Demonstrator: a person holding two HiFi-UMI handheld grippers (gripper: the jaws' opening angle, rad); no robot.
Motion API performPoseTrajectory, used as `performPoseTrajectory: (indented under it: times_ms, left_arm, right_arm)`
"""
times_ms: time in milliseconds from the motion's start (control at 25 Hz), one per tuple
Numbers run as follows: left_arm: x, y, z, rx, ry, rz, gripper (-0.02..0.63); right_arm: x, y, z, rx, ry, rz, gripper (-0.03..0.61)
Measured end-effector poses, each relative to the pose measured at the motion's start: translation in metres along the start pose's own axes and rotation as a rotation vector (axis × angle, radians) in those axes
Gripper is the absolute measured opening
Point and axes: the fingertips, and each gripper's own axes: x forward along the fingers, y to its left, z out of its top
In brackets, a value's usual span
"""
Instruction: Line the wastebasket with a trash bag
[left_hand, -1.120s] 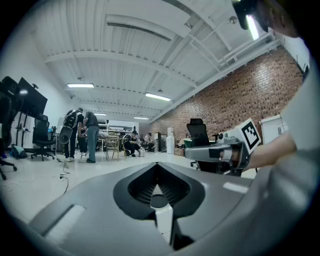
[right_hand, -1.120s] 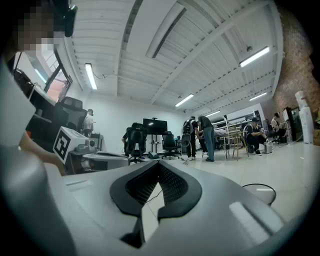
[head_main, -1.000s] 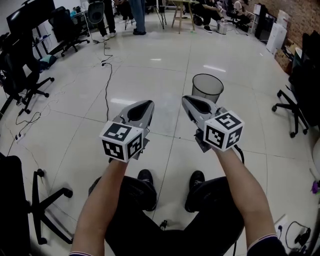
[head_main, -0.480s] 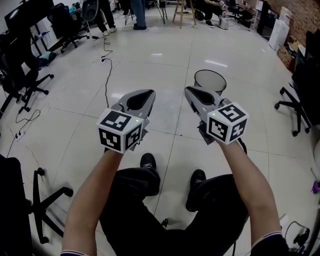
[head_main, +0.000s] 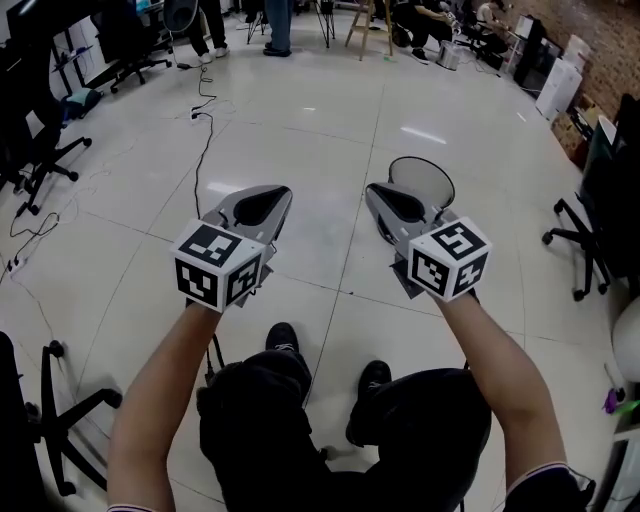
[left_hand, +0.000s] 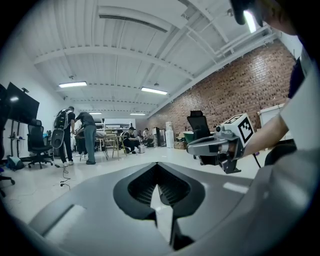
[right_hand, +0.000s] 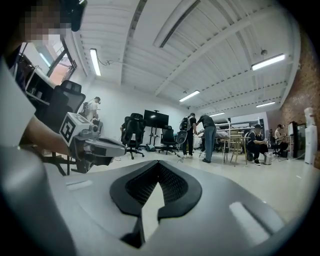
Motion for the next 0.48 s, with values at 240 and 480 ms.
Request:
performPoseTrajectory:
  times_ms: [240, 480]
  left_arm:
    - [0.021, 0.026, -0.024, -0.019, 0.046, 0.033, 0.012]
    - [0.041, 0.046, -0.066, -0.039, 0.118, 0.052, 0.012]
  right_arm:
    - [0.026, -0.02, -0.013, -0.019, 0.023, 0.041, 0.002]
    - [0.055, -0.047, -0.048, 0.007, 0.047, 0.033, 0.002]
